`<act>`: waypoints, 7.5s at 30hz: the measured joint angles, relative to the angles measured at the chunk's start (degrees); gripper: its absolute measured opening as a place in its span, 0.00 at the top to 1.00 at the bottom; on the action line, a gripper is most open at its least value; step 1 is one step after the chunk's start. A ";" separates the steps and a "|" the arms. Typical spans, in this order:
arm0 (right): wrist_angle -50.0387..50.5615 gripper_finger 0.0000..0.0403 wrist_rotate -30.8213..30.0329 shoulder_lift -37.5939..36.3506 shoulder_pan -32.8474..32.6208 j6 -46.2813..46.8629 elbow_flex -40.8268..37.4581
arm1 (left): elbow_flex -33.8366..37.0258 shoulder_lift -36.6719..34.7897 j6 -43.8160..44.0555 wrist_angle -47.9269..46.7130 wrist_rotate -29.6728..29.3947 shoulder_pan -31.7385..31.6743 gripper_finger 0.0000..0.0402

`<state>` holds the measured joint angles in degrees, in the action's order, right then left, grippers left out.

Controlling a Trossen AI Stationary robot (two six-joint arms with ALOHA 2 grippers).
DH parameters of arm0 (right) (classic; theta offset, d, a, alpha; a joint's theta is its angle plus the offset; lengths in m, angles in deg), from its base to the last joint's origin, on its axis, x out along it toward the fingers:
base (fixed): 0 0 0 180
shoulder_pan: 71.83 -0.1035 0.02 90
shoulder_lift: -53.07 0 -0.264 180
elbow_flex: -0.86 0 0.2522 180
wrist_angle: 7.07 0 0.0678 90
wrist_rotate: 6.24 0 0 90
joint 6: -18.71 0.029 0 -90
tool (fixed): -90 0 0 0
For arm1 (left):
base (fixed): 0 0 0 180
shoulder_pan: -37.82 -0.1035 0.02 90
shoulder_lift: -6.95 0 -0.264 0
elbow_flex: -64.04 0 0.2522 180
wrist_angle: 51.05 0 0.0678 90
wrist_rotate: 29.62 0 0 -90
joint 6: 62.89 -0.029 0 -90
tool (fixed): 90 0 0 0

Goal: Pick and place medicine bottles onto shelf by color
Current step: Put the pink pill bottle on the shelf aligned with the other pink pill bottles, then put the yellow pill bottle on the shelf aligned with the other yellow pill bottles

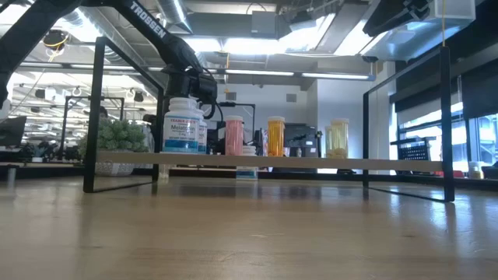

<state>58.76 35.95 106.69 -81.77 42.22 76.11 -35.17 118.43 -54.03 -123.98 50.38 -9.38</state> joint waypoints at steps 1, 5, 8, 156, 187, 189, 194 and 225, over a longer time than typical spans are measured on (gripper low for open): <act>-0.01 0.57 -0.02 0.00 0.00 -0.01 0.00 | 0.00 0.00 0.00 0.02 0.01 0.00 0.48; -0.02 0.57 -0.01 0.00 0.00 0.00 0.00 | 0.00 0.00 0.00 0.02 0.03 -0.02 0.48; -0.02 0.57 -0.02 0.00 0.02 -0.02 0.00 | 0.00 0.00 0.01 0.05 0.42 -0.02 0.48; -14.10 0.57 66.99 -2.02 -0.07 -28.59 -0.04 | -30.95 8.48 13.53 -17.44 1.67 56.52 0.72; -14.49 0.57 66.97 -2.01 -0.04 -28.37 -0.02 | -30.98 11.89 15.20 -14.17 1.75 55.41 0.72; -14.51 0.57 66.96 -2.01 -0.04 -28.26 -0.02 | -31.13 12.35 16.13 -14.32 1.74 55.41 0.72; -14.51 0.57 66.95 -2.01 -0.04 -28.31 0.00 | -31.06 12.65 16.31 -15.33 1.99 55.43 0.72; -14.51 0.57 66.95 -2.01 -0.04 -28.26 0.00 | -31.02 12.70 19.56 -18.09 -1.00 56.70 0.52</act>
<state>44.25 102.90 104.68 -81.81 13.96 76.11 -66.19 131.13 -34.47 -142.07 49.38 47.32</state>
